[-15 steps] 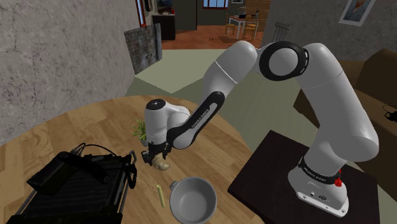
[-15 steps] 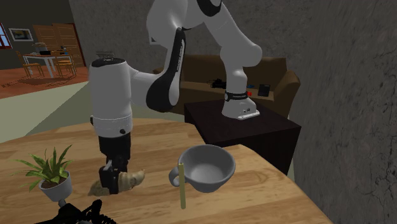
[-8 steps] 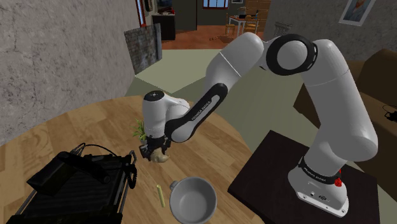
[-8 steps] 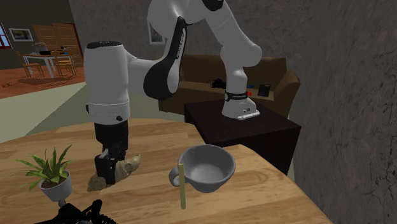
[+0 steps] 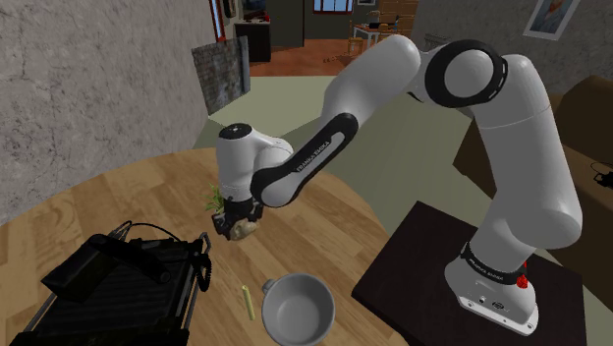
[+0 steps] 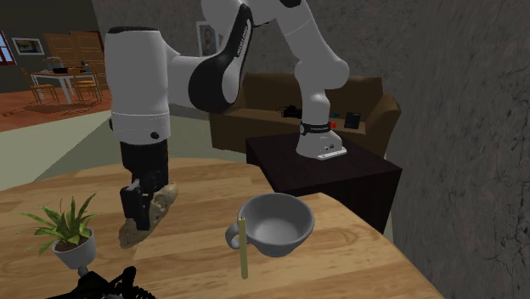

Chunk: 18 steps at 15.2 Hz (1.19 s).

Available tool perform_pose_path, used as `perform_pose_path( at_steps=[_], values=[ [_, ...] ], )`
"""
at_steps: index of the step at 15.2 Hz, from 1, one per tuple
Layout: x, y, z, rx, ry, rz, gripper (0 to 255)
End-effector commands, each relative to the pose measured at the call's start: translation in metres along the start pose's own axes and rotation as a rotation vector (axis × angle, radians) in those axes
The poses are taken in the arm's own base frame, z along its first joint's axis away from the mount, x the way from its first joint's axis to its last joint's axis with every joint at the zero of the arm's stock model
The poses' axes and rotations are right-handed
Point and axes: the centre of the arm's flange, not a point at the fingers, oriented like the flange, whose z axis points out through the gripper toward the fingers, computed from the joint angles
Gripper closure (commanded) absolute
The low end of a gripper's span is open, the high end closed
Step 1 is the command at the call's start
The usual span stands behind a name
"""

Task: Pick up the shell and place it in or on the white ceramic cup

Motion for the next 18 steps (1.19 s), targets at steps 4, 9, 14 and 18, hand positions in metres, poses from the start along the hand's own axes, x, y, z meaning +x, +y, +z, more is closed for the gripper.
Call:
perform_pose_path(
  at_steps=[4, 9, 14, 18],
  values=[
    [0.003, -0.003, -0.027, 0.0, 0.0, 0.0, 255],
    [0.006, -0.005, -0.053, 0.0, 0.0, 0.0, 255],
    [-0.046, -0.001, -0.065, 0.0, 0.0, 0.0, 255],
    [-0.098, 0.004, -0.072, 0.0, 0.0, 0.0, 255]
  ],
)
